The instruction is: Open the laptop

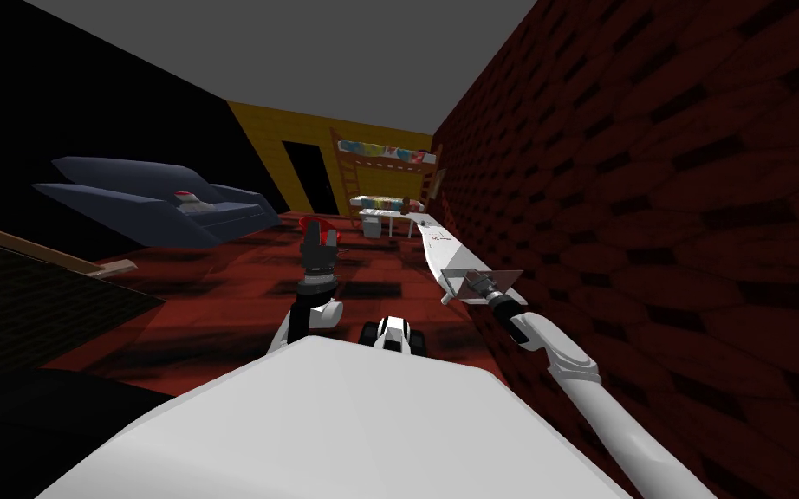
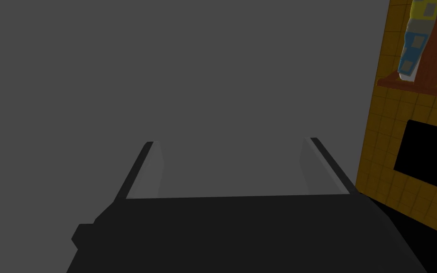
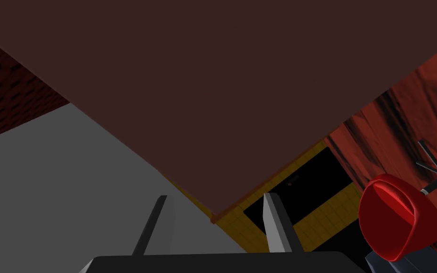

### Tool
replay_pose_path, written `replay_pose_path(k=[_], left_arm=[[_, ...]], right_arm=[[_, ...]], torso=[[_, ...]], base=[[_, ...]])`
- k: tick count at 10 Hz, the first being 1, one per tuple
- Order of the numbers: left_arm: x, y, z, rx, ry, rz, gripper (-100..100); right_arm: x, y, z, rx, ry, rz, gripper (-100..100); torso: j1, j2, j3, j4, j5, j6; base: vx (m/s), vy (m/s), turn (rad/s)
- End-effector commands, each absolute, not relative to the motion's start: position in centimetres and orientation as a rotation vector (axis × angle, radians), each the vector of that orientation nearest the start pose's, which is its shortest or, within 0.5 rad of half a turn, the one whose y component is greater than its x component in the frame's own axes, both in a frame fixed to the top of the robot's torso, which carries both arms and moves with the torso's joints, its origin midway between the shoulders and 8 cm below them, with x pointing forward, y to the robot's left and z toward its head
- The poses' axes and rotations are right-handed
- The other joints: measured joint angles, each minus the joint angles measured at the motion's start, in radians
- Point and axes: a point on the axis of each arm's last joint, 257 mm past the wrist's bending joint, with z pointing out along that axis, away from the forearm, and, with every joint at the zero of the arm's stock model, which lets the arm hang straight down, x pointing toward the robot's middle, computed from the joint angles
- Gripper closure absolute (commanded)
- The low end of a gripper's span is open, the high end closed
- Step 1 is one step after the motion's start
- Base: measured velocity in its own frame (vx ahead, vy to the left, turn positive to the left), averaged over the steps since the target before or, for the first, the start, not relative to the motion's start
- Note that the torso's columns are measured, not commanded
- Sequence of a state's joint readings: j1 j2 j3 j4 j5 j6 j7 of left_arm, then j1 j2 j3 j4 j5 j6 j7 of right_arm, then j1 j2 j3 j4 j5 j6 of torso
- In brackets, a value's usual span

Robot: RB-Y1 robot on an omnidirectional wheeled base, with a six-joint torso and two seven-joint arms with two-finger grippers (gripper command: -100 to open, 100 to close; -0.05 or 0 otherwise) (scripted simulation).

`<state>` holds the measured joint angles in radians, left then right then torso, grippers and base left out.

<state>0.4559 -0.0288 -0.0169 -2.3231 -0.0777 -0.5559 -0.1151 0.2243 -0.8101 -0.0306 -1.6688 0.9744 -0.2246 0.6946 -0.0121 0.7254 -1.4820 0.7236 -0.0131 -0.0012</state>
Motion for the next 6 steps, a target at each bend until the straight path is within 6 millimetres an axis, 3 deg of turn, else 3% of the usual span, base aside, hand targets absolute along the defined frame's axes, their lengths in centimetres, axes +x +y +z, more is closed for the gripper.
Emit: replay_pose_path(k=[1, 3, 5, 6], left_arm=[[32.8, 25.8, 6.7, -0.482, 0.558, -1.203, 0], [32.8, 25.8, 6.7, -0.482, 0.558, -1.203, 0], [32.8, 25.8, 6.7, -0.482, 0.558, -1.203, 0], [32.8, 25.8, 6.7, -0.482, 0.558, -1.203, 0]], right_arm=[[46.4, -43.0, -22.4, -0.899, 1.61, -0.481, 100], [46.1, -45.3, -22.1, -0.896, 1.652, -0.487, 100], [46.2, -46.2, -21.2, -0.925, 1.652, -0.505, 100], [45.9, -47.8, -21.3, -0.9, 1.693, -0.502, 100]], torso=[[0.001, 0.001, 0.0, 0.001, 0.001, 0.002], [0.003, -0.001, -0.001, 0.001, 0.002, 0.0], [0.002, 0.003, 0.001, 0.002, 0.002, 0.001], [0.001, 0.006, 0.003, 0.005, 0.003, 0.002]], base=[[0.04, 0.095, 0.081], [0.034, 0.091, 0.064], [0.019, 0.054, 0.037], [0.028, 0.057, 0.123]])
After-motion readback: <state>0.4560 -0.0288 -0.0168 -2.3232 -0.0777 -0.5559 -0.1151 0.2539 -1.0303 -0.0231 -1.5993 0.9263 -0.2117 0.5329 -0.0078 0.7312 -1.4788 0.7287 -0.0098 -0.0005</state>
